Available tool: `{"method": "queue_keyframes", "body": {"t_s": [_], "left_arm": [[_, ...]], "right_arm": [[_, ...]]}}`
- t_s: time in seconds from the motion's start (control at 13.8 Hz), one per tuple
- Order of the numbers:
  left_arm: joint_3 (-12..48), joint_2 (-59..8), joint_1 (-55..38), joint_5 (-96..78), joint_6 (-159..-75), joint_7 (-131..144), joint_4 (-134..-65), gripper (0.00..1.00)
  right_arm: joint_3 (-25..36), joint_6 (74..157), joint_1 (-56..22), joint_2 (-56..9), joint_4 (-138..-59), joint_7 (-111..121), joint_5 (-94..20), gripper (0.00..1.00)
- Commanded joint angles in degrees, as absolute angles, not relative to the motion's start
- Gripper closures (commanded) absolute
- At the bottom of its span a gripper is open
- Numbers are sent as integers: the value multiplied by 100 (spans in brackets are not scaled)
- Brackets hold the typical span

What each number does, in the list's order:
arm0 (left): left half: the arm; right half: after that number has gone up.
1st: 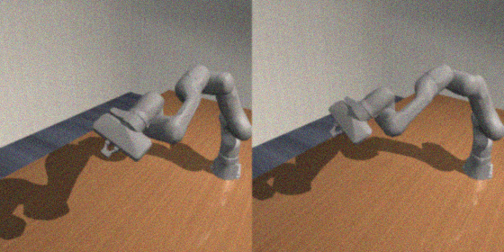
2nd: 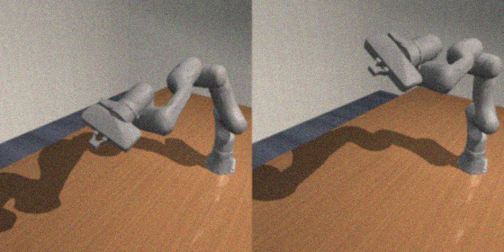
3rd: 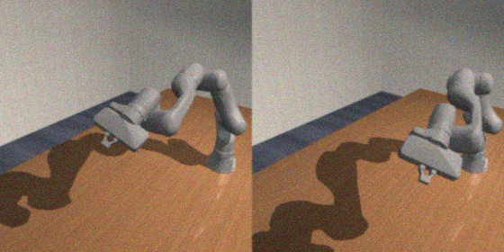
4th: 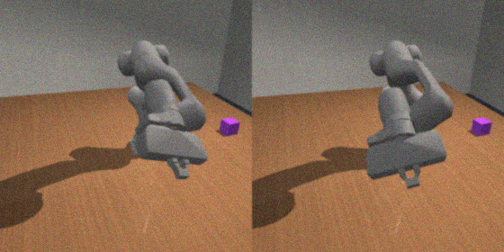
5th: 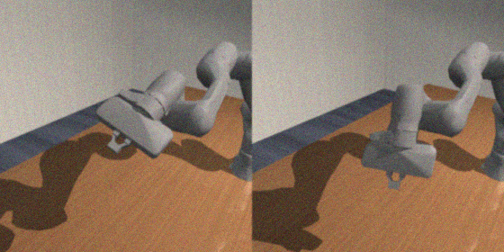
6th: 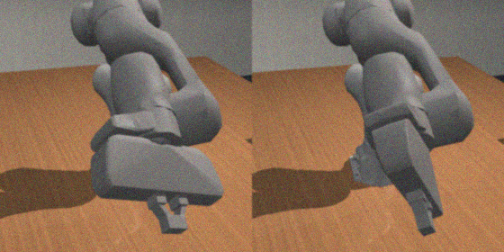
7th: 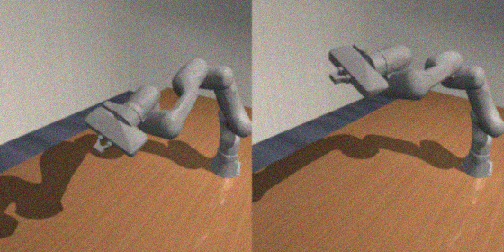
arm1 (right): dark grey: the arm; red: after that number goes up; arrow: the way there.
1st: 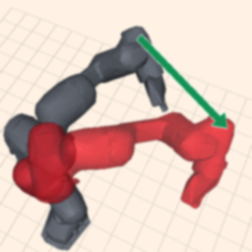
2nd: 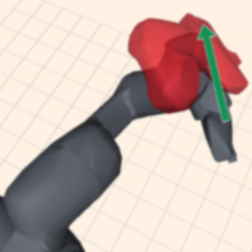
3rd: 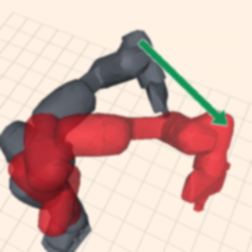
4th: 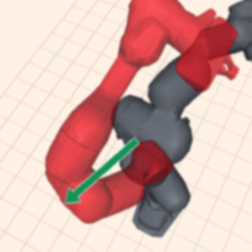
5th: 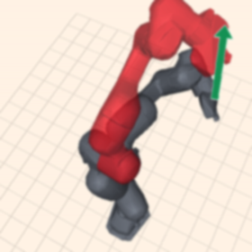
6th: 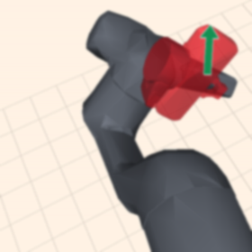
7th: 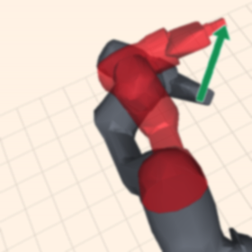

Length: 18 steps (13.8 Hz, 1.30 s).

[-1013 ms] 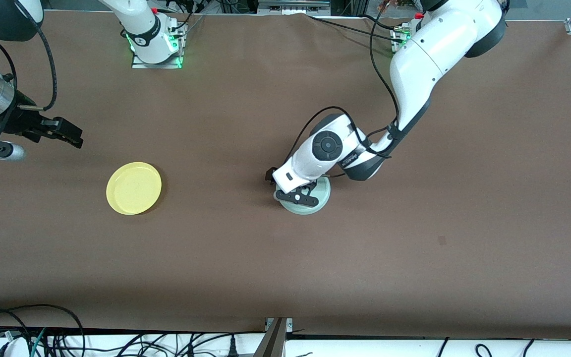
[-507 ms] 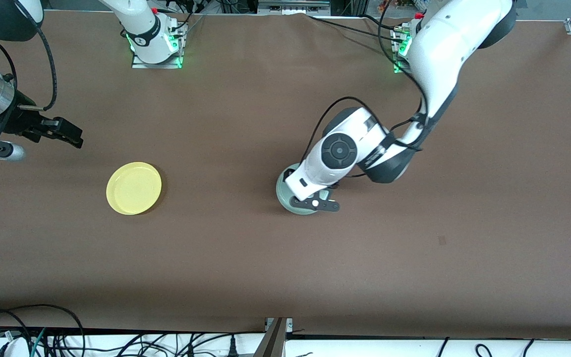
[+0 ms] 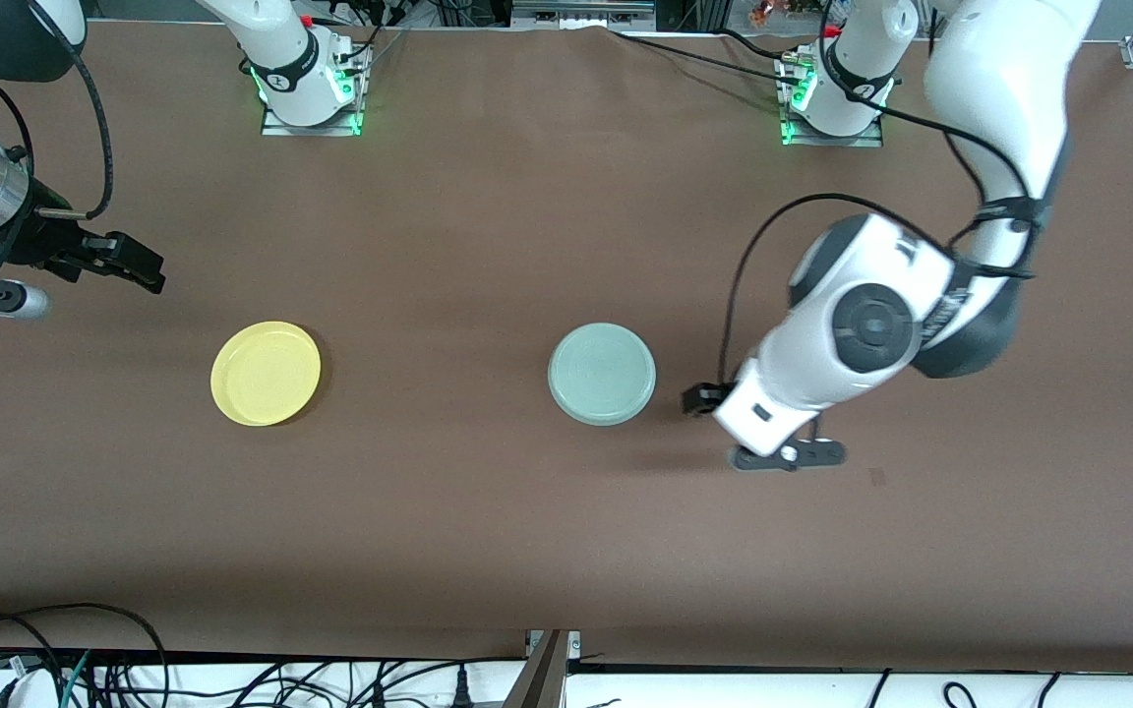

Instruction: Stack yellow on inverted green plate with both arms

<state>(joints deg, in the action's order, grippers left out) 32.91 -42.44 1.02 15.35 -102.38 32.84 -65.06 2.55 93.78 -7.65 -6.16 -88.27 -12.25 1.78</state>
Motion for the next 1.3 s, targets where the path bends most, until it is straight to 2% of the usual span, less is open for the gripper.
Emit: {"method": "queue_keyframes", "body": {"t_s": [0.0, 0.29, 0.72, 1.01, 1.23], "left_arm": [[3340, -3973, 683, 1503, -10073, 2552, -6574, 0], [3166, -3456, 1160, 1494, -9484, 1584, -6661, 0], [1400, -2015, 1064, 520, -9124, -60, -7522, 0], [732, -881, 871, 142, -9044, -167, -8497, 0], [142, -449, 414, 97, -8807, -158, -8850, 0]], "right_arm": [[290, 9290, -809, -598, -8763, -1301, 264, 0], [290, 9281, -809, -580, -8763, -1310, 273, 0], [308, 9255, -809, -536, -8763, -1362, 255, 0], [299, 8808, -817, -554, -8763, -1362, 264, 0], [290, 8763, -826, -545, -8763, -1371, 281, 0]]}}
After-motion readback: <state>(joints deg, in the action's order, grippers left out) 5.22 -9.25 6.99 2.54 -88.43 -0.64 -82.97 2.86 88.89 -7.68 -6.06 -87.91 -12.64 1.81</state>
